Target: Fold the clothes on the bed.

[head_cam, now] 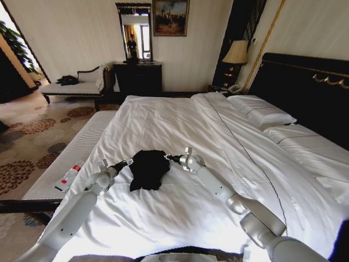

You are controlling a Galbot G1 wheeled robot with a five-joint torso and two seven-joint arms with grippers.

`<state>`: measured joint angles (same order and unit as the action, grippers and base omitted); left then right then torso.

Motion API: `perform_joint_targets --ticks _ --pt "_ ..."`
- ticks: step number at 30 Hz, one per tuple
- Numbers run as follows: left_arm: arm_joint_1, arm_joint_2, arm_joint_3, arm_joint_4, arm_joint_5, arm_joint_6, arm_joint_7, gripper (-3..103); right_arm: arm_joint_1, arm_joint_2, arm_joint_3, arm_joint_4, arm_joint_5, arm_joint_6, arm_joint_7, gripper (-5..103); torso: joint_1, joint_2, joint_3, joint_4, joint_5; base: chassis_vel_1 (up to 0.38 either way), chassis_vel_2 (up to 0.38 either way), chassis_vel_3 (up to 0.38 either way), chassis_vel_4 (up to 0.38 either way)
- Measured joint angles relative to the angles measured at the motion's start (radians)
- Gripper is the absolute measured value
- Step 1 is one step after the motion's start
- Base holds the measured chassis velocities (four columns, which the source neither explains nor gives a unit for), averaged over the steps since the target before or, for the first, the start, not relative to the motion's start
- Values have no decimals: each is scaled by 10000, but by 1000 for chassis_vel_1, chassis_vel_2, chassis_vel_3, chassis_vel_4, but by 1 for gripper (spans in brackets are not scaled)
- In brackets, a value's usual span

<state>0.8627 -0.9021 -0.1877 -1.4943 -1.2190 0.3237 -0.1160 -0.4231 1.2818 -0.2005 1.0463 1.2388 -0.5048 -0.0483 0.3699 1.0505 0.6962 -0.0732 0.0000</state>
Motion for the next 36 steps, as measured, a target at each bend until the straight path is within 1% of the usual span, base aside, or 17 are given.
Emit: perform_joint_targets --ticks 2,4,10,13,14,18,20,23,24,26,28,29,30,31,33,34,36 --pt "-52 -19 22 47 -23 0 3 99 -13 -12 1 16 -1 2 0 6 0 0 0 0 0 0 0 0 0" --pt "-154 -66 58 145 -67 0 19 99 -39 -26 7 47 -5 9 0 1 0 0 0 0 0 0 0 0 0" --pt "-682 -328 190 573 -237 12 41 99 -78 -96 29 151 -5 16 22 0 0 0 0 2 1 0 0 0 0" --pt "-1431 -704 415 1291 -463 76 19 99 -145 -186 32 268 2 17 48 0 0 0 0 -2 0 0 0 0 0" --pt "-1431 -704 415 1291 -463 76 19 99 -145 -186 32 268 2 17 48 0 0 0 0 -2 0 0 0 0 0" --pt "-2252 -994 991 2306 -580 183 25 99 -216 -244 42 404 9 16 109 0 1 -1 1 -2 0 0 0 0 0" --pt "-2361 -1034 1085 2449 -593 198 27 99 -223 -245 44 420 11 15 122 0 2 0 1 -2 0 0 0 0 0" --pt "-2797 -1274 1423 3102 -675 266 29 99 -231 -270 51 501 36 8 176 0 1 0 1 2 0 0 0 0 0" --pt "-2797 -1274 1423 3102 -675 266 29 99 -231 -270 51 501 36 8 176 0 1 0 1 2 0 0 0 0 0" --pt "-3040 -1459 1537 3450 -807 335 -21 97 -231 -298 49 537 49 3 195 0 1 0 1 0 1 0 0 0 0" --pt "-3201 -1597 1605 3699 -928 419 -110 91 -231 -305 36 558 52 -2 237 0 1 -1 1 -3 1 0 0 0 0" --pt "-3201 -1597 1605 3699 -928 419 -110 91 -231 -305 36 558 52 -2 237 0 1 -1 1 -3 1 0 0 0 0" --pt "-3242 -1631 1644 3761 -955 444 -136 86 -231 -306 33 579 53 -5 259 0 2 0 1 -2 1 0 0 0 0" --pt "-3252 -1642 1681 3766 -965 465 -146 86 -231 -309 30 607 56 -8 275 0 2 0 1 -1 1 0 0 0 0" --pt "-3231 -1624 1775 3696 -991 506 -184 76 -231 -328 18 649 61 -15 297 0 1 -1 1 1 0 0 0 0 0" --pt "-3231 -1624 1775 3696 -991 506 -184 76 -231 -328 18 649 61 -15 297 0 1 -1 1 1 0 0 0 0 0" --pt "-3142 -1565 1869 3540 -1013 539 -249 64 -229 -343 12 655 63 -17 312 0 1 0 0 1 0 0 0 0 0"
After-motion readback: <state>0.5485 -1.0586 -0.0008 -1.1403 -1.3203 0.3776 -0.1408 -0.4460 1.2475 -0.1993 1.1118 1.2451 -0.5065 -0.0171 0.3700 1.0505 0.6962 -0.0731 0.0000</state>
